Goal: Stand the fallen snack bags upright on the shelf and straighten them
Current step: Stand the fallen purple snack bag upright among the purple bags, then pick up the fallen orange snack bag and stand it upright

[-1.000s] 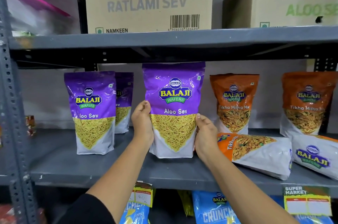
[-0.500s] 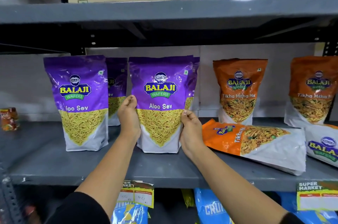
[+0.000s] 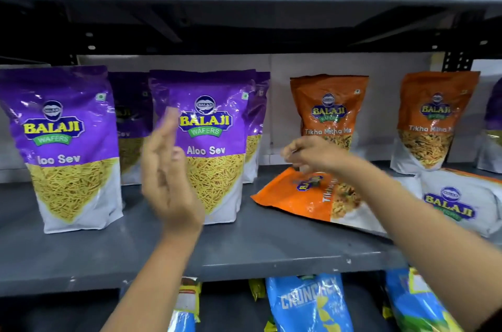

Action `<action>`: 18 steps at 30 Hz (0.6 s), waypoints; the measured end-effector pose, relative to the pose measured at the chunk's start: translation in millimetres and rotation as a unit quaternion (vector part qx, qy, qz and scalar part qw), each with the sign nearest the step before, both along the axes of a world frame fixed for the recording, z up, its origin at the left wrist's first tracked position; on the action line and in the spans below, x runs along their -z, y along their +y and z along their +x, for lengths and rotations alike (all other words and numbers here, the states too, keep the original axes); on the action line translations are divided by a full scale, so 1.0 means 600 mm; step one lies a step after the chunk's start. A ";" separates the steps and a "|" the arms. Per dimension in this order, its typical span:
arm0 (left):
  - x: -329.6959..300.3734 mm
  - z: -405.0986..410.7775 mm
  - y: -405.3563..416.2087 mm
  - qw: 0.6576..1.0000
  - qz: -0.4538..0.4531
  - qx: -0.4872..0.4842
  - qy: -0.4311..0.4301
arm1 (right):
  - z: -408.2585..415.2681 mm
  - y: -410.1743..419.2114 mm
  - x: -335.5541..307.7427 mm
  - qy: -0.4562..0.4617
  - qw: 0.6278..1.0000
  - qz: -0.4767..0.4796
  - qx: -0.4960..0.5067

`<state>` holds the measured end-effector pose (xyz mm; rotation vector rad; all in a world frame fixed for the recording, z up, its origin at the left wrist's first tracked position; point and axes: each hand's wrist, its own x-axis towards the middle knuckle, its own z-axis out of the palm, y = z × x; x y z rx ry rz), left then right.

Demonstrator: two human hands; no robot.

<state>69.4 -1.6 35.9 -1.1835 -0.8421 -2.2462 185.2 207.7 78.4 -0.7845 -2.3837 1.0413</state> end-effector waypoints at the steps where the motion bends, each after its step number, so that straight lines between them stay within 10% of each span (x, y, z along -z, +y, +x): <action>1: 0.008 0.037 0.009 0.997 -0.025 0.053 -0.040 | 0.026 0.028 -0.015 -0.071 0.997 0.035 0.016; 3: 0.027 0.109 0.033 0.957 -0.116 0.180 -0.195 | 0.067 0.079 -0.035 -0.159 0.983 0.078 0.053; 8: 0.064 0.188 0.116 0.709 -0.210 0.396 -0.544 | 0.110 0.182 -0.008 -0.319 0.947 0.019 0.040; 18: 0.071 0.234 0.230 0.715 -0.230 0.355 -0.556 | 0.121 0.209 0.023 -0.209 0.963 -0.173 -0.001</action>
